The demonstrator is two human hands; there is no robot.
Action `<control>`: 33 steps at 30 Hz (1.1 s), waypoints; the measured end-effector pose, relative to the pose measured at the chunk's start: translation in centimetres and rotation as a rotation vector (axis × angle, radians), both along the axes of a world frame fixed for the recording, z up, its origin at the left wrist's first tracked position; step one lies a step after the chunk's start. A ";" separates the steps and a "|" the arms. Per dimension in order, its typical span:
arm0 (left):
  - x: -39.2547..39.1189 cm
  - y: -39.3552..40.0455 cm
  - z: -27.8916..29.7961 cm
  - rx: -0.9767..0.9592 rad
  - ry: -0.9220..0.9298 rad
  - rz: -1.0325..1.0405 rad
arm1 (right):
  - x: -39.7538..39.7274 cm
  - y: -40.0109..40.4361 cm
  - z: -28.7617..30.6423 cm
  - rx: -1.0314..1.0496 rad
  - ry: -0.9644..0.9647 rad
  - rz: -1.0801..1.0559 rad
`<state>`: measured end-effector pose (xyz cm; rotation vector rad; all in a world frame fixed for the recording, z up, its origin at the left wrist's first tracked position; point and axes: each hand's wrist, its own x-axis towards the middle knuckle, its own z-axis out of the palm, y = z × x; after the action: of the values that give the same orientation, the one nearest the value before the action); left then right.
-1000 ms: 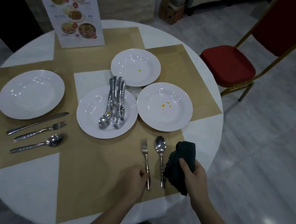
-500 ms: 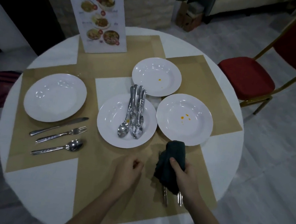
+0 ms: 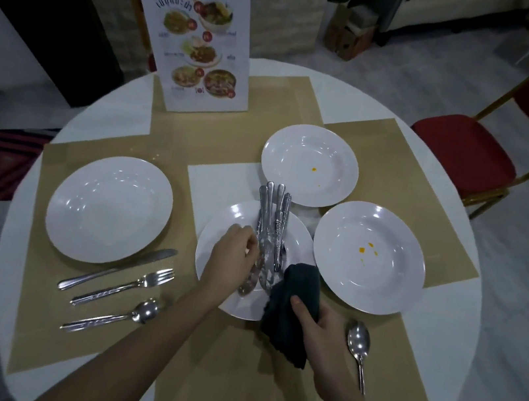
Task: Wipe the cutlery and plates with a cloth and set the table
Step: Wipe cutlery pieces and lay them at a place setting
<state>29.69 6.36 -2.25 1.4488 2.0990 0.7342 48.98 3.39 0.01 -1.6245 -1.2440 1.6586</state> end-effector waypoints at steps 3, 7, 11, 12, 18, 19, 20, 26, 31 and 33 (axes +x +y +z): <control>-1.2 3.0 -0.1 0.059 0.111 -0.125 | -0.8 0.4 -0.2 0.017 -0.039 -0.007; -2.1 5.5 -0.9 0.098 0.590 -0.588 | -1.1 1.1 -0.1 -0.002 -0.010 -0.049; -3.1 5.9 -1.2 0.112 0.716 -0.696 | -0.8 1.2 0.1 -0.030 0.018 -0.091; -3.4 5.9 -1.1 0.134 0.738 -0.708 | -0.6 1.2 0.2 -0.021 0.018 -0.094; -5.1 6.4 0.0 0.194 0.912 -0.897 | 0.0 0.6 0.4 0.009 0.031 -0.126; -5.4 6.5 0.1 0.194 0.928 -0.943 | 0.1 0.5 0.4 0.005 0.025 -0.129; -5.7 6.6 0.2 0.190 0.949 -0.986 | 0.2 0.4 0.4 0.003 0.020 -0.129; -7.0 6.0 1.1 0.136 1.064 -1.099 | 0.8 0.3 0.7 -0.019 0.044 -0.113; -7.4 5.2 0.8 0.141 1.148 -1.090 | 1.5 0.4 1.4 -0.035 0.066 -0.096; -7.5 4.9 0.7 0.180 1.204 -1.059 | 2.0 0.4 1.6 -0.031 0.062 -0.101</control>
<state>22.20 11.27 -1.58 3.1423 1.3643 -0.5353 51.01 3.78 1.59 -1.6143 -1.0926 1.6609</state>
